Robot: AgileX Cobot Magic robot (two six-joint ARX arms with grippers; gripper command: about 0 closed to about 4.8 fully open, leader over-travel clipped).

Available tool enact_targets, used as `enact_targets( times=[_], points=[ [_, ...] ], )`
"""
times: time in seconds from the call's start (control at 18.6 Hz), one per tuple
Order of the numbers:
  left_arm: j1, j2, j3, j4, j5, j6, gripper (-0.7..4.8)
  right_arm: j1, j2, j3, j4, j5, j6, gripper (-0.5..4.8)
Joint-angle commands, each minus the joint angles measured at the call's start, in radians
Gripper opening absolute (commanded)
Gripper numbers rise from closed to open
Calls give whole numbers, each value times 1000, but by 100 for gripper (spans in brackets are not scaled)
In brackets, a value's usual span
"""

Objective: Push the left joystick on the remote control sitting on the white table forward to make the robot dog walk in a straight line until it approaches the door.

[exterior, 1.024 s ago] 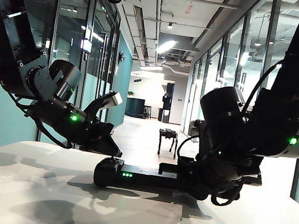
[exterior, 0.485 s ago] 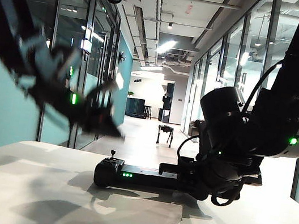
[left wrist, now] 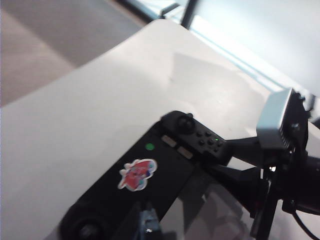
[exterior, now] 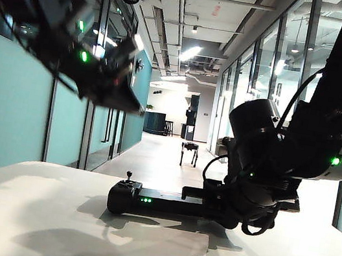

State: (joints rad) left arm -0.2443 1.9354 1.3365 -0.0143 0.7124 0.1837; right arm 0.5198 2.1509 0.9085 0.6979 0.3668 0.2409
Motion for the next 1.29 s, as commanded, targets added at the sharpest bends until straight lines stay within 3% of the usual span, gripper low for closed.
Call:
enact_targets(
  times=[0.05, 0.43, 0.81, 0.92, 0.97, 1.29],
  points=[
    [0, -85, 2, -92, -72, 0, -6, 2, -8, 4, 31, 5, -6, 144],
    [-1, -289, 2, -320, -255, -45, -6, 2, -8, 4, 31, 5, -10, 144],
    [-1, -393, 2, -367, -264, -45, -6, 2, -8, 4, 29, -7, -10, 151],
    [-1, -404, 2, -380, -264, -45, -6, 2, -8, 4, 14, -6, -9, 252],
    [-1, -408, 2, -383, -264, -45, -6, 2, -8, 4, 2, -6, -9, 267],
    [-1, -442, 2, -400, -269, -46, -6, 2, -24, 4, -61, -6, -9, 266]
  ],
)
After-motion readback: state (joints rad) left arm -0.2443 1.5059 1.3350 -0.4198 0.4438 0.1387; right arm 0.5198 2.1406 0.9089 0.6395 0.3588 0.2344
